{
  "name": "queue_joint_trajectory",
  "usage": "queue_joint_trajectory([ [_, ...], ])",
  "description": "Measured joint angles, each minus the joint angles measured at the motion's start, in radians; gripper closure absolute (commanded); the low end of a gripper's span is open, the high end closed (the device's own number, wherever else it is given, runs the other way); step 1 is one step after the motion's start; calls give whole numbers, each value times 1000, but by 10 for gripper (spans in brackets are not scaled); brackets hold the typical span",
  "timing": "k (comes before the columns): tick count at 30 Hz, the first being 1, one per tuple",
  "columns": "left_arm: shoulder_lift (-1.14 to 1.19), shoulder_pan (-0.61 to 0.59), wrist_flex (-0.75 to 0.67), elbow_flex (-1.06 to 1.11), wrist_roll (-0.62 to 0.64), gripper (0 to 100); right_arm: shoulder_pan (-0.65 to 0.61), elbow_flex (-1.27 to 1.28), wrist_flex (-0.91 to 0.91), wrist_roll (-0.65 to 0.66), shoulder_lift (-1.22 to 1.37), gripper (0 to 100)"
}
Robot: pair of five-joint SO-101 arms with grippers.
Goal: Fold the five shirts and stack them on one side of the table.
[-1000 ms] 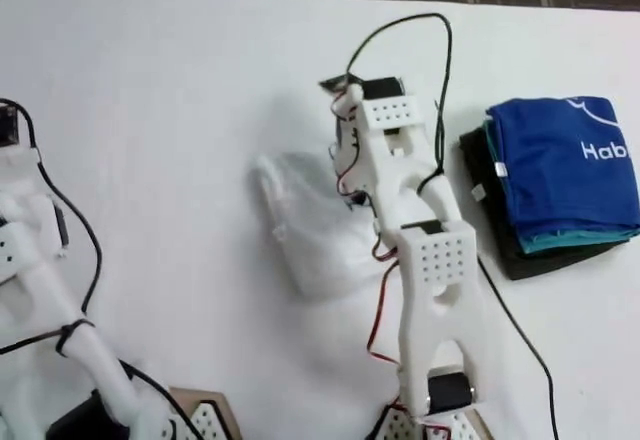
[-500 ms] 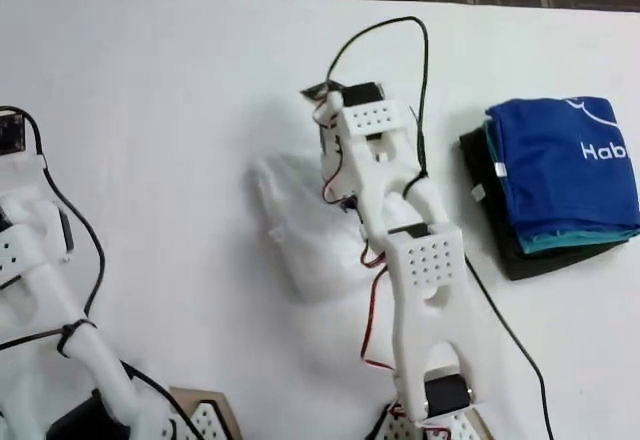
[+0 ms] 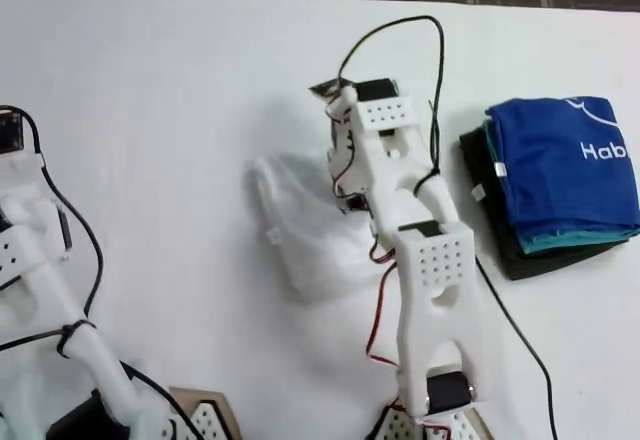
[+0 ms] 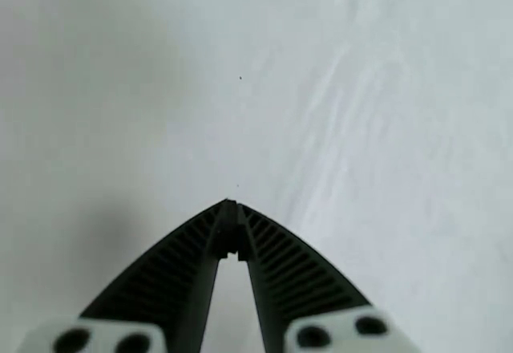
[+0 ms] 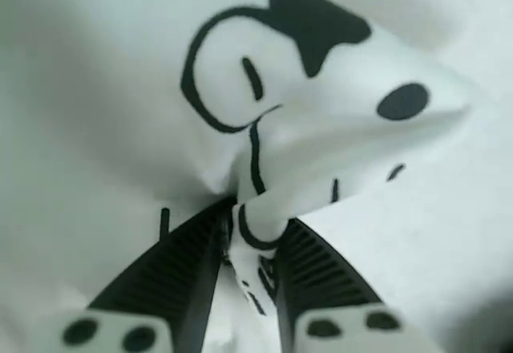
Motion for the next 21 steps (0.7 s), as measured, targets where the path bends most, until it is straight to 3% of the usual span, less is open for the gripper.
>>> queue_joint_trajectory([
  [12, 0, 0, 0, 0, 0, 976, 12, 78, 6, 18, -522, 978],
  [21, 0, 0, 0, 0, 0, 976, 178, 86, 8, 101, -726, 978],
])
